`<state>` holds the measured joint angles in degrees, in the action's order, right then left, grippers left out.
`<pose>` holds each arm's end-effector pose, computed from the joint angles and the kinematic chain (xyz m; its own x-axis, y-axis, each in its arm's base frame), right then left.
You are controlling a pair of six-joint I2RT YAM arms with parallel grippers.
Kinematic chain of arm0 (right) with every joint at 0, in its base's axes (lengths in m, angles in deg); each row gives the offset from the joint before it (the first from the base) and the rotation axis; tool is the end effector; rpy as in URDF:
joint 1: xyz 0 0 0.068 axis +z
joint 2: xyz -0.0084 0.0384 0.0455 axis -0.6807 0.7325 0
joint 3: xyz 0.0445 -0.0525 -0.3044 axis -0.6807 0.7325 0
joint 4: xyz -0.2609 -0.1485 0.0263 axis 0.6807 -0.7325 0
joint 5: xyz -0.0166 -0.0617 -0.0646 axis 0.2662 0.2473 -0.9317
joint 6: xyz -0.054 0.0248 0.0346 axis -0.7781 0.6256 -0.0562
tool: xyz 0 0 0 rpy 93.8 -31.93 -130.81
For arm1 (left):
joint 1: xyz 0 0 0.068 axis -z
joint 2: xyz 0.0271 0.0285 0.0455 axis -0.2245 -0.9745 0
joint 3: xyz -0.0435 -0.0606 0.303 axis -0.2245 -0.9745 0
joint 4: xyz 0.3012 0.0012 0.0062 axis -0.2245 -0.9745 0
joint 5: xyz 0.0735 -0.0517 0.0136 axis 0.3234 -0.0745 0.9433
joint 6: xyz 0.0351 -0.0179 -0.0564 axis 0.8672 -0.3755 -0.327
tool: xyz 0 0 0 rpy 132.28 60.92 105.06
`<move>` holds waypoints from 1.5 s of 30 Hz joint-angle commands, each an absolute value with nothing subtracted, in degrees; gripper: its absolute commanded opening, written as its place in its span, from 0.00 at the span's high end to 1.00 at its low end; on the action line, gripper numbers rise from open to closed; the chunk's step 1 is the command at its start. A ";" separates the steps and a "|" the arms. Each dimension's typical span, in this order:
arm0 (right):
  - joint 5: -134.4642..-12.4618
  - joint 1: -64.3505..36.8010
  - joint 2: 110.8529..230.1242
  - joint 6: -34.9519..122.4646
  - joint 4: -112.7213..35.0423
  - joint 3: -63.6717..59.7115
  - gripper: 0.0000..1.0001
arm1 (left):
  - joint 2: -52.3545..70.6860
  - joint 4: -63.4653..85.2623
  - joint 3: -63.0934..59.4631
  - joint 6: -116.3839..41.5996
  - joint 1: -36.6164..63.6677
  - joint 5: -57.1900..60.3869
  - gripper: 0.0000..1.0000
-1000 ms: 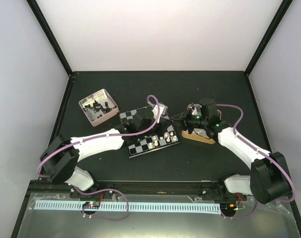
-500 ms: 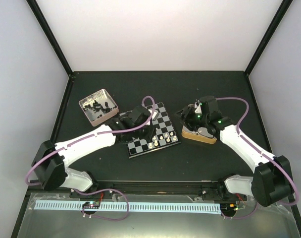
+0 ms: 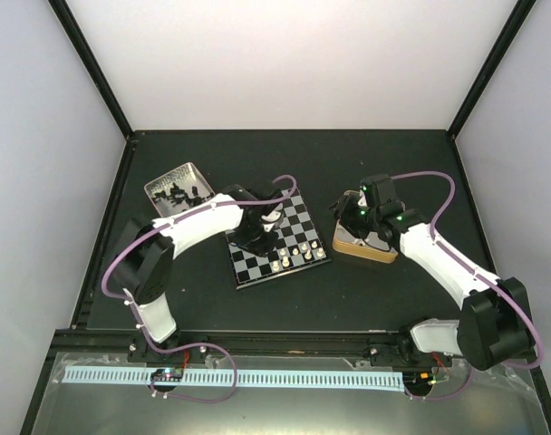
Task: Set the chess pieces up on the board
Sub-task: Place the chess piece on the chessboard.
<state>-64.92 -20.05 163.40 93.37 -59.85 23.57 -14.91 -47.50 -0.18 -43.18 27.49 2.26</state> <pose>0.2816 0.1355 0.2537 -0.8242 0.5210 -0.2218 0.2421 0.6783 0.6937 0.2788 -0.2476 0.2155 -0.9152 0.3918 -0.0942 0.4025 0.9001 -0.1667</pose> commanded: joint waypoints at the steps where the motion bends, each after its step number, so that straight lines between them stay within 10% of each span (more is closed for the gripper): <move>1: -66.61 -20.22 164.41 91.10 -60.40 22.37 0.44 | -17.47 -51.74 3.72 -40.96 26.73 -3.40 0.98; 35: -64.32 -21.02 165.40 90.17 -57.75 24.85 0.45 | -28.16 -46.74 6.66 -41.83 26.25 -1.69 0.90; 45: -65.43 -21.01 164.26 89.96 -58.37 24.66 0.45 | -26.90 -45.76 6.16 -42.22 26.23 -2.58 0.74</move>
